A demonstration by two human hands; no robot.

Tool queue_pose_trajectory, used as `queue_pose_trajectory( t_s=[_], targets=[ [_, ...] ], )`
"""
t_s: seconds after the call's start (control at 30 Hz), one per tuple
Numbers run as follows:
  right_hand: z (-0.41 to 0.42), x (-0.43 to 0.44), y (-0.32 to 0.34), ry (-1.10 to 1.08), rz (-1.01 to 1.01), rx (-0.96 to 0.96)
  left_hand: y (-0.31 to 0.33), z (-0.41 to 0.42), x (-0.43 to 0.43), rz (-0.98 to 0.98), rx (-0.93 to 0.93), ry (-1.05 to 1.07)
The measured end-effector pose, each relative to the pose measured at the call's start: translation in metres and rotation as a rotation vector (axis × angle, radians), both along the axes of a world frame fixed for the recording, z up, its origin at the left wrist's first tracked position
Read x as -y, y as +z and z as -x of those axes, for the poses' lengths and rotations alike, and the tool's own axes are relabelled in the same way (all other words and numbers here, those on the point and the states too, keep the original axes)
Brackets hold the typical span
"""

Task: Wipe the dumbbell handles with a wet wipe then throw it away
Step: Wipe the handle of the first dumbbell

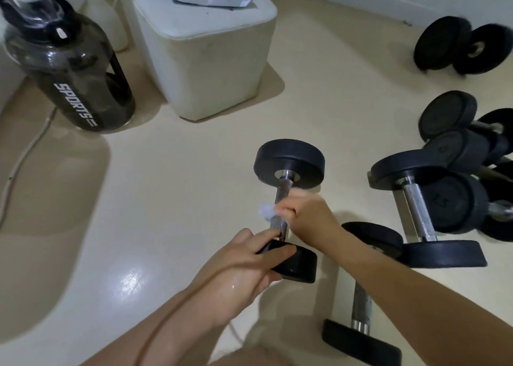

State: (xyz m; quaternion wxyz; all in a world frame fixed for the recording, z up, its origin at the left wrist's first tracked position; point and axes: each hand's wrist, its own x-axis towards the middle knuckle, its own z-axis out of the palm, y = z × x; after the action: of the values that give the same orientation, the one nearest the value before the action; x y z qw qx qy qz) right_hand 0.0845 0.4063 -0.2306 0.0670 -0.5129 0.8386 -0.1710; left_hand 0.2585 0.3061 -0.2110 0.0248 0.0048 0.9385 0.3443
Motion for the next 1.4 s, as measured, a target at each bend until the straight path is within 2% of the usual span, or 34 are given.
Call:
queue_pose_trajectory(
  t_s=[0.1,0.27,0.3,0.37,0.4,0.53,0.67,0.8,0.9,0.93,1.07,1.1,1.2,1.23,1.3,1.33,1.4],
  targets=[
    [0.028,0.015,-0.004,-0.275,0.018,0.026,-0.001,0.0,-0.001,0.047,-0.031,-0.031],
    [-0.002,0.002,-0.002,0.03,-0.018,0.058,-0.001,-0.006,0.007,0.085,-0.015,-0.082],
    [0.008,0.011,-0.002,-0.013,-0.01,0.022,-0.001,-0.006,0.009,0.09,-0.019,-0.089],
    [0.027,0.025,-0.007,-0.249,-0.034,-0.021,-0.001,-0.003,0.01,0.108,-0.048,-0.1],
    [0.024,0.024,-0.011,-0.26,-0.038,0.002,-0.001,-0.002,0.011,0.113,-0.064,-0.109],
    [-0.005,0.009,-0.008,-0.006,-0.097,0.186,-0.004,0.002,0.005,0.139,-0.037,-0.119],
    [0.024,0.023,-0.001,-0.253,-0.193,0.019,-0.01,0.012,-0.013,0.14,-0.071,-0.092],
    [0.005,-0.007,0.006,-0.102,-0.248,0.136,-0.016,0.013,-0.019,0.087,-0.062,-0.04],
    [0.033,-0.005,0.012,-0.254,-0.023,0.016,-0.019,0.017,-0.024,0.111,-0.091,-0.071],
    [0.033,-0.009,0.011,-0.316,-0.008,-0.013,-0.02,0.019,-0.026,0.115,-0.101,-0.09],
    [0.015,-0.032,0.007,-0.193,-0.205,0.211,-0.019,0.028,-0.033,0.085,-0.095,-0.176],
    [0.027,-0.027,0.008,-0.203,-0.228,0.184,-0.018,0.031,-0.033,0.086,-0.091,-0.191],
    [0.047,-0.016,0.007,-0.295,-0.07,0.085,-0.017,0.038,-0.035,0.07,-0.078,-0.214],
    [0.039,-0.02,0.007,-0.309,-0.071,0.118,-0.018,0.038,-0.035,0.045,-0.067,-0.212],
    [0.018,-0.041,0.005,-0.198,-0.192,0.195,-0.021,0.035,-0.036,-0.009,-0.056,-0.19],
    [0.014,-0.048,0.007,-0.148,-0.241,0.291,-0.022,0.034,-0.035,-0.033,-0.053,-0.179],
    [0.032,-0.036,0.008,-0.202,-0.246,0.337,-0.023,0.034,-0.033,-0.062,-0.035,-0.16]
  ],
)
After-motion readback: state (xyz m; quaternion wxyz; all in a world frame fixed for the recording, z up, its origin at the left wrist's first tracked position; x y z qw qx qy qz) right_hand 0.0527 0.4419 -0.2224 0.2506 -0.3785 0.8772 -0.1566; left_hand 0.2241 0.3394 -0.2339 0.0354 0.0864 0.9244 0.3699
